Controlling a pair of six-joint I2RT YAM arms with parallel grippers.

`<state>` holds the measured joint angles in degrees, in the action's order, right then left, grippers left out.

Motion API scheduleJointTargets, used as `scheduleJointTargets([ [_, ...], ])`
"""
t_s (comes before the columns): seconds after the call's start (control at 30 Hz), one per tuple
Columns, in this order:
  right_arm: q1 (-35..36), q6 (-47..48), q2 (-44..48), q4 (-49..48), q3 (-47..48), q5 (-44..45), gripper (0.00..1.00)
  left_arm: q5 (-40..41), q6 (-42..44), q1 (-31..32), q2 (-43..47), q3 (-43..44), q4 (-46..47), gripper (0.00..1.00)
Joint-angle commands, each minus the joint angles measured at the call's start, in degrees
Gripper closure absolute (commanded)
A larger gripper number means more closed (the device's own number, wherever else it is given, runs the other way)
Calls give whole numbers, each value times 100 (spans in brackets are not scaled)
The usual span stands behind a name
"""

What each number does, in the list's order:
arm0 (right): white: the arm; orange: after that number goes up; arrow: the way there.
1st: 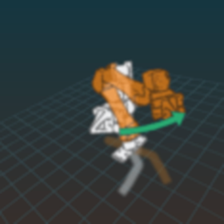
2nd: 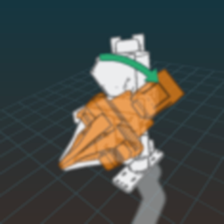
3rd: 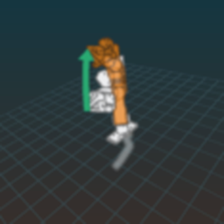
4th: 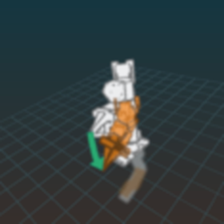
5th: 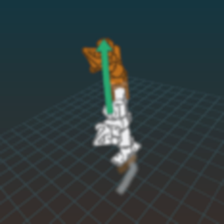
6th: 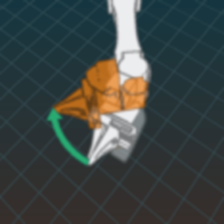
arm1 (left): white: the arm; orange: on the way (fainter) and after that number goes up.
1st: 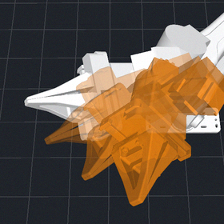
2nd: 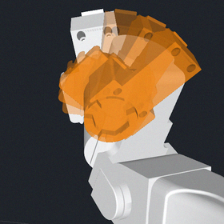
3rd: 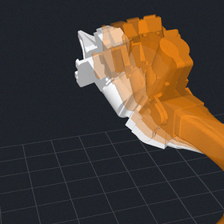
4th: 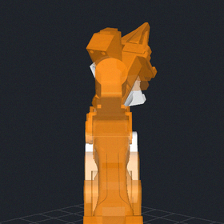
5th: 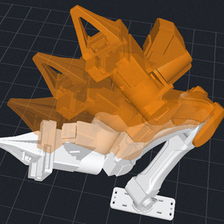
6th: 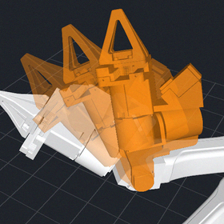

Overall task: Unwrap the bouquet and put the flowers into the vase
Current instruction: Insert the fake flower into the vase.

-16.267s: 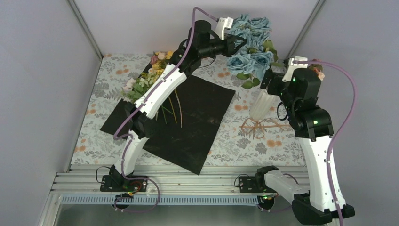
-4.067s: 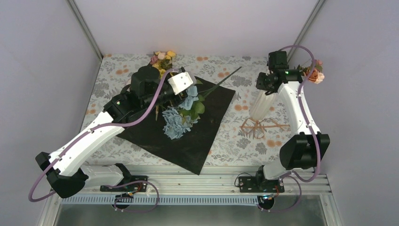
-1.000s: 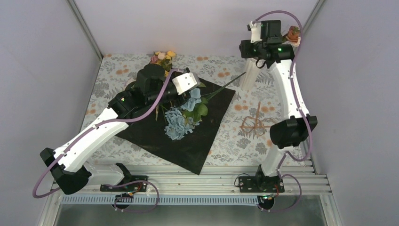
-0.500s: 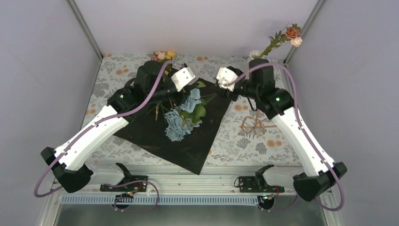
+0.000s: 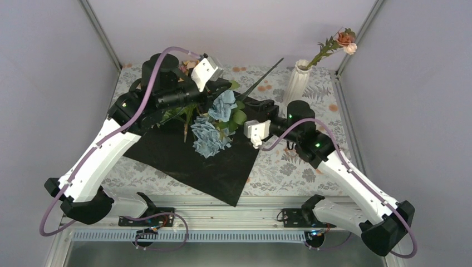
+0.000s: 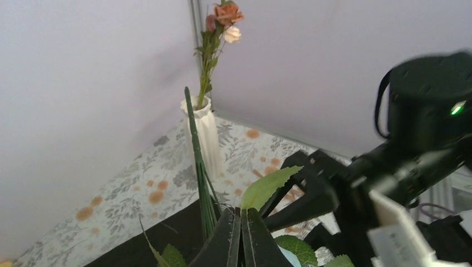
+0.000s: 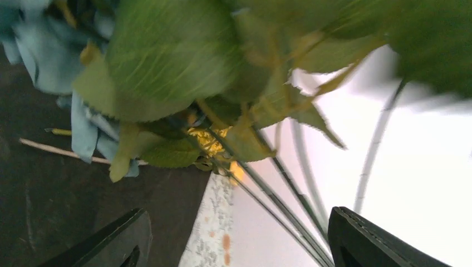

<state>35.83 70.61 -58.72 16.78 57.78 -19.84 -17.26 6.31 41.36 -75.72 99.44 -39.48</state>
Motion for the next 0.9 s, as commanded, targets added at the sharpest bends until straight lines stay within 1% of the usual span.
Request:
scheduleJointTargets([
  [0.0,195,850,139,-1670,-566,422,19,-367,-312,-32,-55,431,-201,98],
  [0.17,363,1274,220,-2576,-977,728,18,-639,-482,-32,40,348,-175,98],
  [0.3,473,1434,420,-2820,-1151,850,19,-645,-512,-41,109,284,-185,98],
  [0.43,512,1378,618,-2835,-1247,970,19,-817,-563,-41,102,340,-199,98],
  [0.6,511,1429,646,-2701,-1247,1158,19,-902,-621,-41,113,410,-226,98],
  [0.73,512,1482,566,-2498,-1112,1065,15,-1110,-674,-41,108,473,-219,98],
  [0.8,512,1534,493,-2409,-1072,1052,11,-1132,-677,-41,114,503,-233,98],
  [0.87,512,1560,449,-2372,-1057,1033,10,-1164,-676,-41,134,528,-234,97],
])
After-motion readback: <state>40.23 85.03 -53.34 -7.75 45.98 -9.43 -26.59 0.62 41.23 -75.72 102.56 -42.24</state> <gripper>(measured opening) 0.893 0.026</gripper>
